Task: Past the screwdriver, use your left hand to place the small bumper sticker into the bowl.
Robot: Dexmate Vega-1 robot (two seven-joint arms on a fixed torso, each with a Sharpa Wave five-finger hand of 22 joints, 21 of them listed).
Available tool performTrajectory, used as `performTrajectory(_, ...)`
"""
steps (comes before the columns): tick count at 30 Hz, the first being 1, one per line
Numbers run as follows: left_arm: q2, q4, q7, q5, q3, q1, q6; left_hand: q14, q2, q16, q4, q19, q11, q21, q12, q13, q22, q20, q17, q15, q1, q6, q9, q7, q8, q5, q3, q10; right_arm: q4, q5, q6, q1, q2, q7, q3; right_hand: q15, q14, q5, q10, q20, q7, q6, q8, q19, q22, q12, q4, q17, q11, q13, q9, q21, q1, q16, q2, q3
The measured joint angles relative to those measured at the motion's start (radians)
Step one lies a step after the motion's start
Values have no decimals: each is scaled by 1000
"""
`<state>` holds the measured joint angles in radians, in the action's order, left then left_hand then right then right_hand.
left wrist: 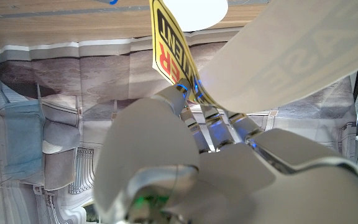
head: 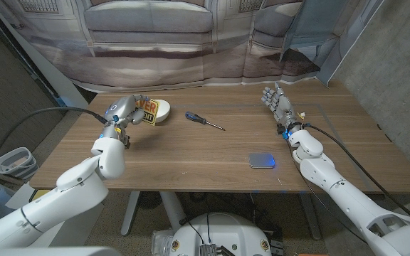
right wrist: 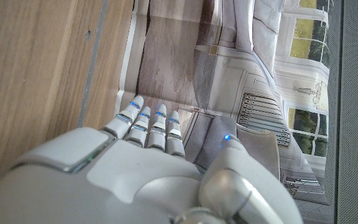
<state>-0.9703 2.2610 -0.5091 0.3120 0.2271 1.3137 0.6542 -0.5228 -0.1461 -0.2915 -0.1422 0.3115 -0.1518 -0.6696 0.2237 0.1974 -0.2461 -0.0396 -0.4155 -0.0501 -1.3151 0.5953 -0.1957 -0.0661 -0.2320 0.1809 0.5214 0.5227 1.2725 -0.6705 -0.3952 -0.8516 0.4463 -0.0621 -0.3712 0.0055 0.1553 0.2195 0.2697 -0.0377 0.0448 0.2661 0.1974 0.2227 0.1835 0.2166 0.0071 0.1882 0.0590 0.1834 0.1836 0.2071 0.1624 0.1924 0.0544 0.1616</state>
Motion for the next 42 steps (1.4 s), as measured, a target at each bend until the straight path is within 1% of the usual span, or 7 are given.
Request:
performTrajectory(4, 1, -9, -1, -3, -1, -7, -3, 0, 0, 0, 0, 0, 3, -4, 0, 0, 0, 0, -1, 0, 0, 0, 0, 0, 0, 0, 0, 4, 1, 0, 0, -1, 0, 1, 1, 0, 0, 0, 0, 0, 0, 0, 0, 0, 0, 0, 0, 0, 0, 0, 0, 0, 0, 0, 0, 0)
performTrajectory(20, 8, -61, -1, -19, 11, -66, -26, -5, 5, 0, 0, 0, 0, -19, 0, 0, 0, 0, -9, -2, 5, 16, 0, -5, 0, 0, 0, 18, 2, -2, 0, -3, 0, 1, 2, 0, 0, 0, 0, 0, 0, 0, 0, 0, 0, 0, 0, 0, 0, 0, 0, 0, 0, 0, 0, 0)
performTrajectory(27, 13, -88, 2, -26, 24, -98, -34, -9, 5, 0, 0, 0, 4, -23, 0, 0, 0, 0, -9, 2, 5, 23, 0, -13, 0, 0, 0, 22, 2, -4, -3, -6, 1, 1, 4, 0, 0, 0, 0, 0, 0, 0, 0, 0, 0, 0, 0, 0, 0, 0, 0, 0, 0, 0, 0, 0)
performTrajectory(32, 19, -105, 6, -32, 34, -118, -41, -14, 5, 0, 0, 0, 3, -30, 0, 0, 2, 0, -12, -3, 5, 27, 0, -9, 0, 0, 0, 22, 5, -5, -4, -7, 3, 1, 6, 0, 0, 0, 0, 0, 0, 0, 0, 0, 0, 0, 0, 0, 0, 0, 0, 0, 0, 0, 0, 0)
performTrajectory(35, 22, -115, 8, -35, 42, -131, -44, -19, 5, 0, 0, 0, 3, -30, 0, 0, 5, 0, -14, 1, 5, 30, 0, -5, 0, 0, 0, 22, 7, -5, -4, -8, 4, 1, 6, -4, 4, 0, 0, 0, 0, 0, 0, 0, 0, 0, 0, 0, 0, 0, 0, 0, 0, 0, 0, 0)
performTrajectory(38, 25, -125, 10, -37, 47, -143, -46, -19, 5, 0, 0, -3, 3, -30, 0, 0, 5, -4, -14, 1, 5, 36, 0, -11, 0, 0, 0, 29, 9, -5, -4, -8, 4, 1, 6, -6, 6, 0, 0, 0, 0, 0, 0, 0, 0, 0, 0, 0, 0, 0, 0, 0, 0, 0, 0, 0)
performTrajectory(42, 28, -138, 14, -41, 56, -162, -50, -19, 5, 0, -4, -3, 3, -37, 0, 0, 5, -4, -14, 1, 5, 36, 0, -11, 0, 0, -4, 32, 11, -5, -4, -9, 5, 3, 7, -6, 6, 0, 0, 0, 0, 0, 0, 0, 0, 0, 0, 0, 0, 0, 0, 0, 0, 0, 0, 0)
